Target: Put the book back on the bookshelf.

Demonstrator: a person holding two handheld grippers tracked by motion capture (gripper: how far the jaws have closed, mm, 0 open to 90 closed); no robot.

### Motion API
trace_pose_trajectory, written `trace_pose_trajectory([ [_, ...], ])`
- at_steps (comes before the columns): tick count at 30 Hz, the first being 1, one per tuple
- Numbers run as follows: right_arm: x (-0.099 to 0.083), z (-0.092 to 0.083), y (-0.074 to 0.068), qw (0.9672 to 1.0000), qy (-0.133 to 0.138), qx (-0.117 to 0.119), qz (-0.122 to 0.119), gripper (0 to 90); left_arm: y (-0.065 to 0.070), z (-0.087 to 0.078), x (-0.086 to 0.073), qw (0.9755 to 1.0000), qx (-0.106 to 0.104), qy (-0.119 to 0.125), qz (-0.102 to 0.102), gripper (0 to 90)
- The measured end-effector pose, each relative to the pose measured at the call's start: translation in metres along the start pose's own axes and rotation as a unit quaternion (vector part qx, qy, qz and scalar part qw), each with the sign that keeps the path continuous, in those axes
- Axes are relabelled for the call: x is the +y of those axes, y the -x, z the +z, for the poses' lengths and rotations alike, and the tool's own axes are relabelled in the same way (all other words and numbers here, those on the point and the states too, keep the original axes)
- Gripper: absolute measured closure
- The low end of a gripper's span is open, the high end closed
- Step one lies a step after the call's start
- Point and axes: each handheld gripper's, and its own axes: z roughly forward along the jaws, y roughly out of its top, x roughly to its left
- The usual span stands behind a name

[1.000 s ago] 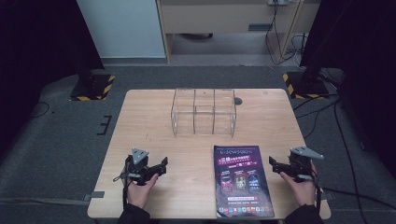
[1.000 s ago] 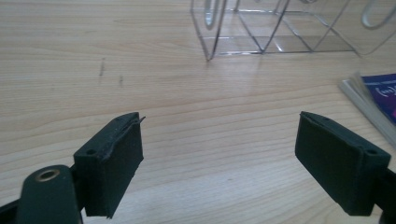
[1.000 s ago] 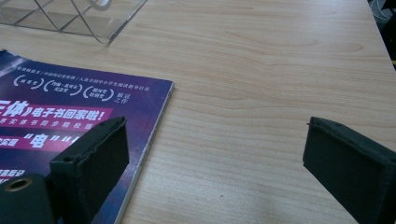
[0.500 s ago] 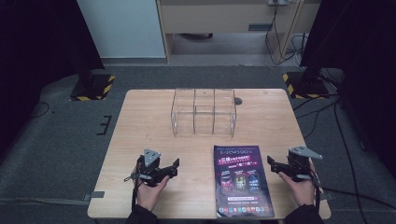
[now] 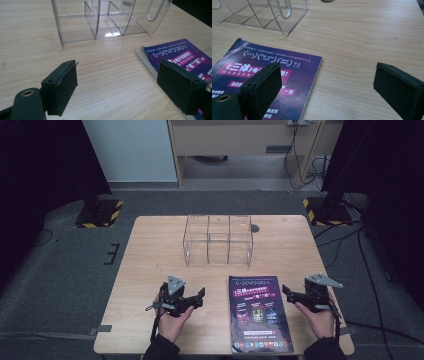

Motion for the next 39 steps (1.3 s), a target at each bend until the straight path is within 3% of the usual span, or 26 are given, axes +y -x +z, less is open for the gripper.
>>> trace_pose_trajectory([
  [11,-0.004,0.001,-0.004,0.9999,-0.005,0.009,0.001,8.7,0.028,0.016,-0.003,0.9995,-0.021,-0.017,0.019,16.3],
  [22,-0.008,0.004,-0.009,0.9997,-0.012,0.02,-0.003,10.1,0.049,0.032,-0.009,0.9984,-0.039,-0.035,0.023,18.2],
  [39,-0.016,0.007,-0.015,0.9992,-0.022,0.032,-0.007,11.0,0.068,0.053,-0.02,0.9965,-0.051,-0.062,0.025,19.5],
])
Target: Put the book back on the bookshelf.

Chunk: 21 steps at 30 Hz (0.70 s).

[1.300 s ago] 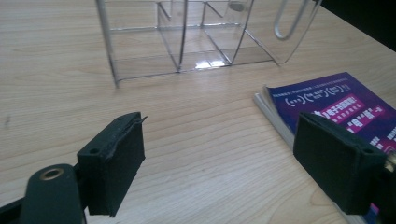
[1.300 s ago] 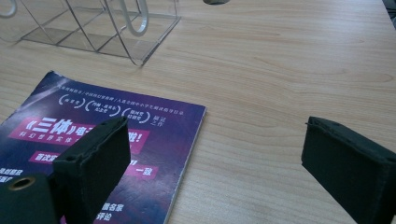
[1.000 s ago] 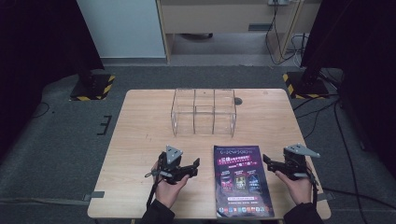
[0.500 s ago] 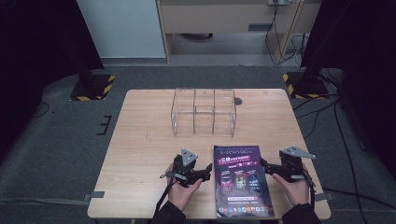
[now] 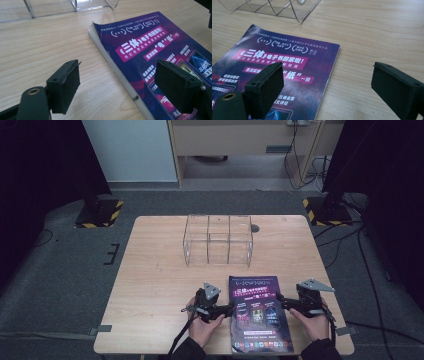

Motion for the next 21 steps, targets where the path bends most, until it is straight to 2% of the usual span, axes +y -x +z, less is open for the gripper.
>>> trace_pose_trajectory([
  [11,-0.007,0.005,-0.004,0.9998,-0.015,0.006,-0.009,11.6,0.01,0.015,-0.008,0.9998,-0.008,-0.016,-0.001,21.0],
  [21,-0.013,0.008,-0.007,0.9996,-0.025,0.013,-0.01,14.2,0.013,0.023,-0.011,0.9998,-0.012,-0.013,-0.007,24.0],
])
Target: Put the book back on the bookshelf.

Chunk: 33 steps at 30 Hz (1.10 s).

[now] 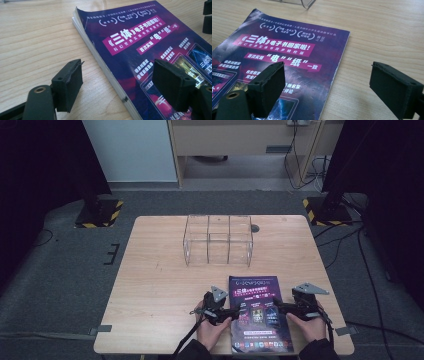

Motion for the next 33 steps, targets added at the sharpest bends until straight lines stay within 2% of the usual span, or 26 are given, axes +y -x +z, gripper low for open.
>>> trace_pose_trajectory([
  [14,-0.006,0.007,-0.007,0.9995,-0.021,0.019,-0.011,21.6,0.004,0.01,-0.004,0.9999,-0.007,-0.006,-0.008,29.6],
  [22,-0.009,0.01,-0.007,0.999,-0.031,0.03,-0.004,25.4,0.006,0.012,-0.004,0.9998,-0.014,-0.001,-0.016,32.7],
  [33,-0.011,0.011,-0.007,0.999,-0.027,0.035,-0.002,29.3,0.008,0.013,-0.005,0.9992,-0.019,0.008,-0.034,32.8],
])
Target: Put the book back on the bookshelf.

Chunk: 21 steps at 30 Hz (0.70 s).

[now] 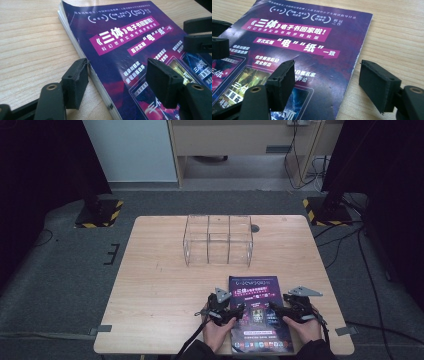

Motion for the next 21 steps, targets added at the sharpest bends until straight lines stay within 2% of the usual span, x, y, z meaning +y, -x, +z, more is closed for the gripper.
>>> trace_pose_trajectory([
  [4,-0.0005,0.0006,-0.0019,1.0,0.002,0.003,0.0,30.4,0.0,0.0018,0.0,0.9999,0.001,0.008,-0.009,32.1],
  [7,-0.0008,0.0009,-0.0029,1.0,0.004,0.003,-0.002,31.0,-0.001,0.0028,0.0001,0.9994,-0.004,0.016,-0.029,31.5],
  [18,-0.0034,0.0007,-0.0025,0.9999,0.014,0.005,0.001,31.4,-0.0023,0.0015,-0.001,0.9987,-0.006,0.023,-0.046,34.7],
  [21,-0.0034,0.0008,-0.0033,0.9999,0.013,0.0,-0.003,32.3,-0.0026,0.0002,-0.0021,0.9979,-0.006,0.034,-0.055,36.7],
])
